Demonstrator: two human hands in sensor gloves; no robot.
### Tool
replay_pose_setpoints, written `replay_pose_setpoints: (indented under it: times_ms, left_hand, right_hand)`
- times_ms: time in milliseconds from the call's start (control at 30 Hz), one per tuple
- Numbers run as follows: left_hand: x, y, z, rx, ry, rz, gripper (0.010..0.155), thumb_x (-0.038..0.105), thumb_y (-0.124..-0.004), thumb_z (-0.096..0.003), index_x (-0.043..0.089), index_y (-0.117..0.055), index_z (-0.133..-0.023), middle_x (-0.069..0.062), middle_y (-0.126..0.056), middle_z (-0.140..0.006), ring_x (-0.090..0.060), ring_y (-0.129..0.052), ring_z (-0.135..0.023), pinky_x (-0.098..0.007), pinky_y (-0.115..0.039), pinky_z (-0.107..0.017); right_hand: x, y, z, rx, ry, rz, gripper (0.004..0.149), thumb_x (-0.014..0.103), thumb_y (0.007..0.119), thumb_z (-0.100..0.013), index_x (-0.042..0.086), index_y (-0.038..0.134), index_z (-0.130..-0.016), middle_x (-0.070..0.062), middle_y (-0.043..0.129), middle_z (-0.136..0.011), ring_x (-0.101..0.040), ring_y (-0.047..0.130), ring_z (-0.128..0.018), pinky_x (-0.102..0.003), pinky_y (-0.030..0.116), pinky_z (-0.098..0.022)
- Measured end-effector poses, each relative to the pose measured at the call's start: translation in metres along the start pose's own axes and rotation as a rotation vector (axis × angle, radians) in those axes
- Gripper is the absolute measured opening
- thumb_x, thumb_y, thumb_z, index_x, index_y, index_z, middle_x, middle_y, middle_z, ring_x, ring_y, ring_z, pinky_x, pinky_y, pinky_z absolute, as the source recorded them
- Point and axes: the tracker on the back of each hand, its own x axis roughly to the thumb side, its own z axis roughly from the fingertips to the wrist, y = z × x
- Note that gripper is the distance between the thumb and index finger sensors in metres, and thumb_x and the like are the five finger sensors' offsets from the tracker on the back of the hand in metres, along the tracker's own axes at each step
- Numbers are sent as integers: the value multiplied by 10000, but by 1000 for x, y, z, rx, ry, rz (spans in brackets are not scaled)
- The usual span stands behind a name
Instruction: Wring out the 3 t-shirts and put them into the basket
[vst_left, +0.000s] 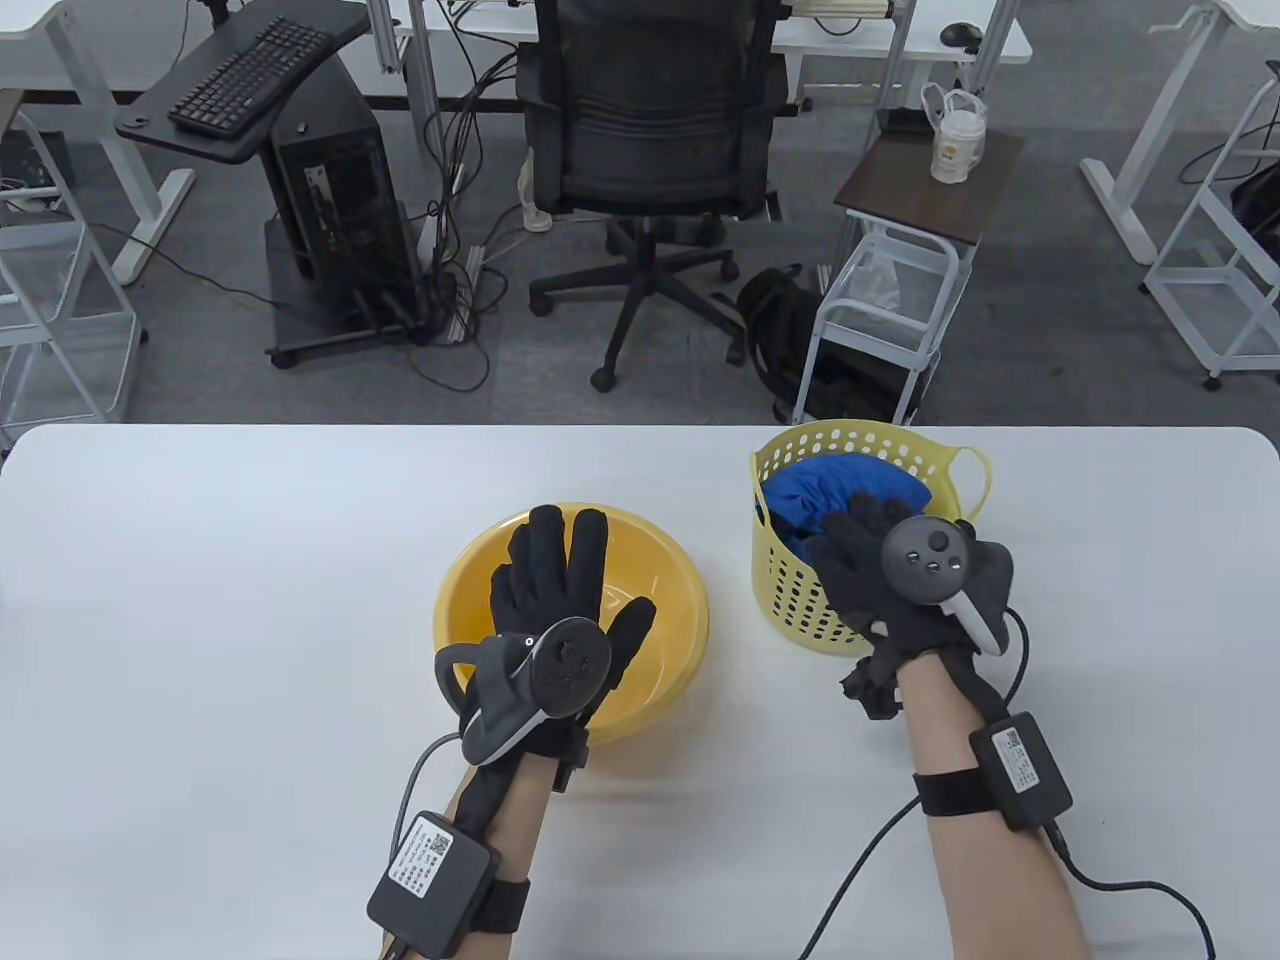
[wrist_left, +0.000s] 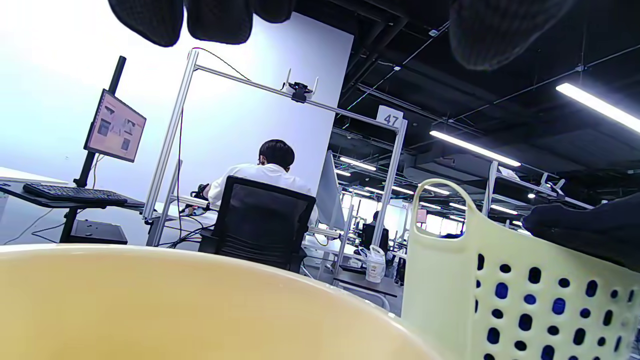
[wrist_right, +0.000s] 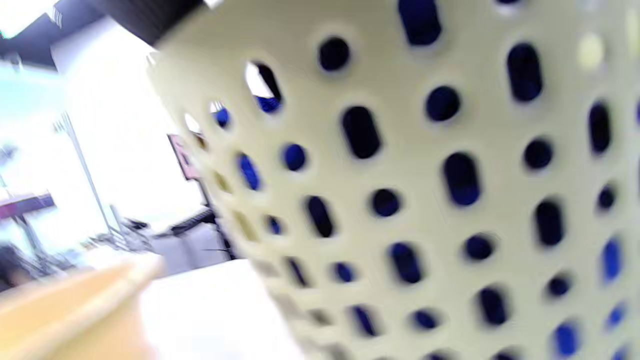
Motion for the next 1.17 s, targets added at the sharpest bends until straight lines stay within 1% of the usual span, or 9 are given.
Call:
replay_pose_setpoints:
  times_ms: [167, 267, 367, 400, 467, 500, 533, 800, 1167]
  left_hand:
    - [-4, -1, -2, -28, 17, -2, 894, 680, -711, -582, 290, -187, -1193, -213, -305, -1296, -502, -485, -1149, -672, -530, -783]
    - [-10, -3, -4, -76, 57, -17, 885, 692, -704, -580, 318, -191, -1197, -201, -306, -1305, -511, -464, -1150, -672, -528, -784]
    - [-19, -6, -6, -122, 94, -66, 802, 713, -677, -576, 442, -240, -1192, -109, -275, -1336, -522, -390, -1158, -686, -473, -793]
    - [-23, -6, -6, -125, 114, -111, 792, 722, -668, -571, 459, -247, -1189, -94, -268, -1339, -519, -368, -1161, -688, -456, -796]
    - [-31, -5, -6, -125, 142, -171, 793, 736, -652, -562, 468, -240, -1184, -74, -251, -1341, -517, -337, -1162, -692, -428, -798]
    - [-34, -4, -5, -123, 159, -194, 801, 741, -645, -560, 463, -227, -1185, -77, -242, -1341, -518, -322, -1162, -695, -417, -798]
    - [-38, -2, -5, -121, 174, -206, 809, 746, -636, -560, 456, -213, -1186, -84, -230, -1340, -519, -306, -1161, -697, -405, -798]
    - [-52, 4, -2, -129, 213, -92, 848, 754, -616, -557, 417, -158, -1186, -127, -192, -1329, -529, -282, -1155, -710, -372, -789]
    - [-41, -7, -4, -172, 172, -107, 862, 748, -623, -562, 396, -144, -1186, -168, -189, -1320, -530, -279, -1153, -709, -370, -790]
  right_hand:
    - [-3, 1, -3, 52, 23, -103, 707, 525, 593, -599, -22, 952, -868, -340, 841, -925, -643, 739, -841, -863, 264, -543]
    - [-8, 2, 0, 32, 14, -151, 676, 515, 625, -601, -7, 906, -925, -346, 816, -971, -647, 695, -880, -860, 263, -562]
    - [-8, 3, 3, -41, -7, -140, 658, 523, 648, -601, 24, 824, -993, -341, 758, -1031, -662, 638, -920, -869, 280, -560]
    - [-6, 1, 4, -62, -24, -135, 656, 516, 666, -602, 26, 778, -1023, -352, 683, -1072, -673, 565, -953, -874, 282, -549]
    - [-1, -2, 7, -95, -51, -87, 703, 504, 687, -602, 86, 527, -1144, -386, 312, -1158, -706, 217, -965, -878, 247, -542]
    - [3, -6, 10, -145, -80, -43, 763, 537, 672, -599, 125, 370, -1166, -377, 231, -1161, -688, 163, -968, -870, 237, -552]
    - [6, -10, 11, -199, -110, -36, 776, 552, 676, -592, 146, 343, -1164, -369, 217, -1162, -681, 157, -966, -866, 240, -551]
    - [37, -24, 23, -269, -228, -73, 798, 561, 672, -595, 130, 316, -1164, -391, 147, -1139, -672, 58, -925, -858, 181, -518]
    - [44, -14, 21, -251, -236, -60, 793, 549, 675, -599, 105, 342, -1165, -398, 136, -1132, -673, 49, -917, -856, 171, -510]
